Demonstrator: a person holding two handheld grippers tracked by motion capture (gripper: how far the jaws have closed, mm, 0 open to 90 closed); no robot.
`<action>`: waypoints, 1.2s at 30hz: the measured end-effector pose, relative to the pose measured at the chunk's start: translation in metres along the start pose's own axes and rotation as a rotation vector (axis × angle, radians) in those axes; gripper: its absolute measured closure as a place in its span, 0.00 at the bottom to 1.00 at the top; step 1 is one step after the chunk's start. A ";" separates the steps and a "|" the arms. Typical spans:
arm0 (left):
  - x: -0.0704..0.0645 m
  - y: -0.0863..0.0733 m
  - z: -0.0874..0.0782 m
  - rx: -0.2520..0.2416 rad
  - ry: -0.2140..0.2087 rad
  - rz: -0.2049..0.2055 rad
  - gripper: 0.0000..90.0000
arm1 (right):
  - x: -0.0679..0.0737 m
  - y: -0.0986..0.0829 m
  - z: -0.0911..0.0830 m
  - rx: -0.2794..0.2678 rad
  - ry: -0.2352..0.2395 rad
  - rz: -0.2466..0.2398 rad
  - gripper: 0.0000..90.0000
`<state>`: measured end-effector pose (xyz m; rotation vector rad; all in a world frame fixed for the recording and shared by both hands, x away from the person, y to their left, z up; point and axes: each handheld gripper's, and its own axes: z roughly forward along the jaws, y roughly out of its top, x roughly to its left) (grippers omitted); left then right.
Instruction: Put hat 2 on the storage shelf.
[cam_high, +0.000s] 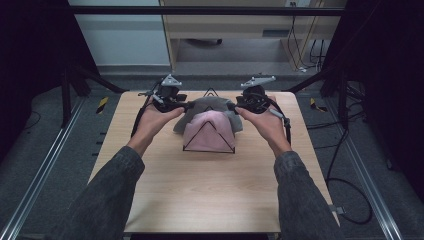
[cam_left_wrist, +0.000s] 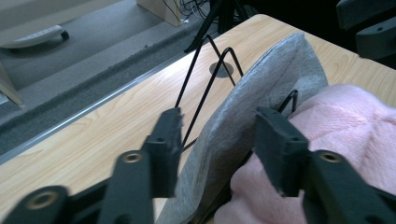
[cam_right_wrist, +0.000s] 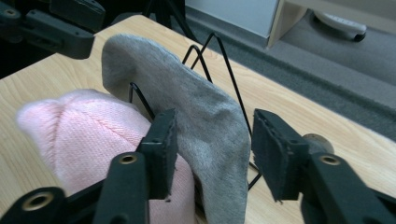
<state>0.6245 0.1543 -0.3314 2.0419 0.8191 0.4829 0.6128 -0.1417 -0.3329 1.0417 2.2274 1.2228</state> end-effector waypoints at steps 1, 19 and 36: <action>0.000 0.000 -0.003 -0.002 0.002 -0.004 0.48 | 0.000 0.000 -0.003 -0.010 0.000 0.008 0.50; -0.014 -0.038 -0.044 0.000 -0.008 0.015 0.11 | -0.006 -0.028 -0.047 -0.057 -0.048 0.072 0.20; -0.027 -0.147 -0.060 0.159 -0.033 0.015 0.06 | -0.002 -0.123 -0.073 0.023 -0.066 0.109 0.13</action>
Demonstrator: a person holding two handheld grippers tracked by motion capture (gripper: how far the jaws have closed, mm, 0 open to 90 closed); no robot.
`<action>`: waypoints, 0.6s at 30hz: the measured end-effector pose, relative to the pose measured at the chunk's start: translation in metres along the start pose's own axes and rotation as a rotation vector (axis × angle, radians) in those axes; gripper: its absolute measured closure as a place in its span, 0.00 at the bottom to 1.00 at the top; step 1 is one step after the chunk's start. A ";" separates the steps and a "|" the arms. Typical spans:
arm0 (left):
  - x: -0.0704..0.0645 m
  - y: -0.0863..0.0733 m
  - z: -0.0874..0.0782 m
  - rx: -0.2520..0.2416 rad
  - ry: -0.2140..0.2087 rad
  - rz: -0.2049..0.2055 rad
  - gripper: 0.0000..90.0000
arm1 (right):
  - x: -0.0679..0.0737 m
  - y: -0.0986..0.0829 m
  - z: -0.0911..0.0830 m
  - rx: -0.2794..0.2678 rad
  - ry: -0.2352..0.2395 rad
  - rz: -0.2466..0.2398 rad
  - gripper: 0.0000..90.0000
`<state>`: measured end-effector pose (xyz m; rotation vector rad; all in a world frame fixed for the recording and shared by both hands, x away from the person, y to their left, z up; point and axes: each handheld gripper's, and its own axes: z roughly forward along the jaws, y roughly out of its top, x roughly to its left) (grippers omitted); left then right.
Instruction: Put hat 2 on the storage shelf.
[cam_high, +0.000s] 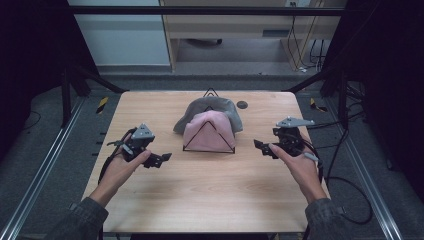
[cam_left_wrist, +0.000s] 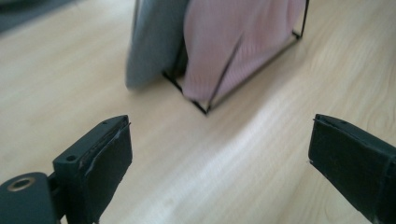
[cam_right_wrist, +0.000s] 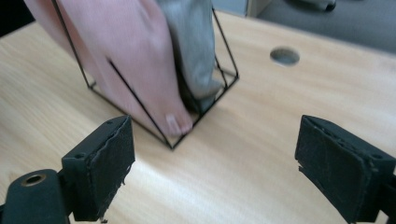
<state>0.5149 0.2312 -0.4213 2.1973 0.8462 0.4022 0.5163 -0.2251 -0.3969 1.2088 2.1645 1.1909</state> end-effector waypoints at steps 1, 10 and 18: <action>-0.001 -0.004 0.002 0.016 0.003 0.001 0.06 | -0.001 -0.008 0.003 0.014 0.000 0.013 0.13; 0.005 -0.041 0.023 0.120 -0.005 -0.039 0.07 | 0.000 -0.052 0.030 0.101 0.027 0.084 0.12; 0.008 -0.054 0.025 0.138 -0.028 -0.067 0.07 | -0.002 -0.067 0.041 0.142 0.029 0.114 0.12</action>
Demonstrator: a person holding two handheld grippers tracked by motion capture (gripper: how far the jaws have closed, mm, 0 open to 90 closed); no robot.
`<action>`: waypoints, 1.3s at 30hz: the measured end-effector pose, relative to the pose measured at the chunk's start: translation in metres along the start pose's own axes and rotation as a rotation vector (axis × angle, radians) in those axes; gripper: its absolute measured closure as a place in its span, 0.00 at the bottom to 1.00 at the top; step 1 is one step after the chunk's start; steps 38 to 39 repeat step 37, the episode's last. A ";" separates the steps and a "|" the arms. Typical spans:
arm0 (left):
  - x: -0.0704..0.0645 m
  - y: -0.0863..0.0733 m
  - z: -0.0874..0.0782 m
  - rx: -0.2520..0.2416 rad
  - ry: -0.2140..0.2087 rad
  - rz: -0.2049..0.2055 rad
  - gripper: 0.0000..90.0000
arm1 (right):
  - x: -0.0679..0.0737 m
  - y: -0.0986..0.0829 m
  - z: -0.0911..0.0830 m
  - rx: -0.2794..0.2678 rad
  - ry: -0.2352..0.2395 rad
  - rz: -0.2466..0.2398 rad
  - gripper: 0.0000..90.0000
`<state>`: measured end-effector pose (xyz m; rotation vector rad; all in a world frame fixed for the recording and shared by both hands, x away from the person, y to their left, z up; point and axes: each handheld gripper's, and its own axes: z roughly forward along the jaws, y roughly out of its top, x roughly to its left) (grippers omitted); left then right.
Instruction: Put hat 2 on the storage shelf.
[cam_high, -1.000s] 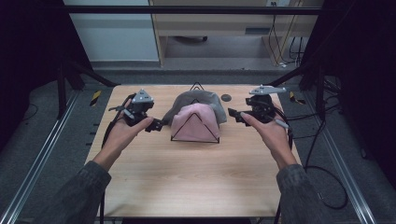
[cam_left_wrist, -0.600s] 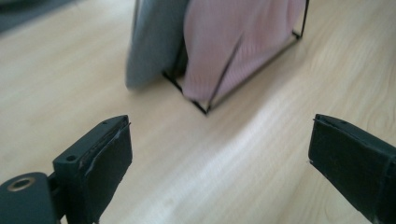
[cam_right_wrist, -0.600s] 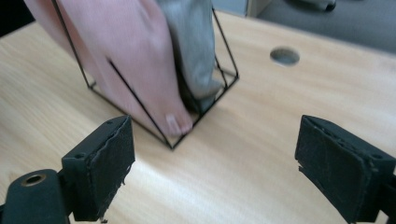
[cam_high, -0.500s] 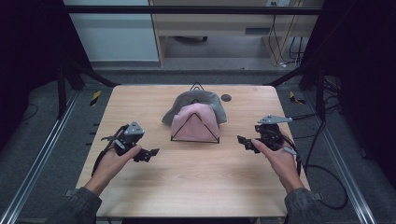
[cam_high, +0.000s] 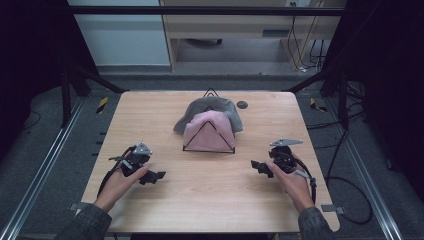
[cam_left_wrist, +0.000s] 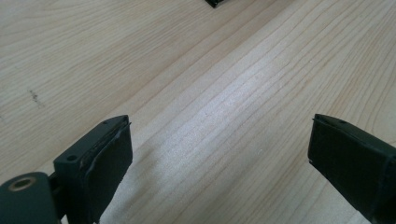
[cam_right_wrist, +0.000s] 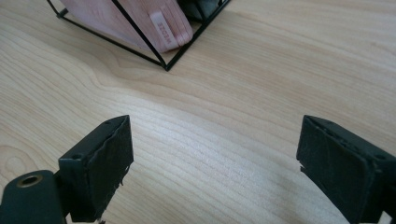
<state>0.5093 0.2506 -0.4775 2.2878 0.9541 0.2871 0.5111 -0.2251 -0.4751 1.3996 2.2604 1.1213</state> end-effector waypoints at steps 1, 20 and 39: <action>0.000 -0.001 0.001 0.003 -0.001 0.002 0.07 | 0.000 -0.001 0.001 0.008 0.000 0.001 0.12; -0.013 -0.008 0.017 0.074 0.012 0.075 0.01 | 0.007 -0.014 0.020 0.086 -0.013 -0.021 0.10; -0.013 -0.015 0.014 0.050 0.009 0.082 0.00 | 0.023 -0.035 0.023 0.003 -0.091 -0.161 0.06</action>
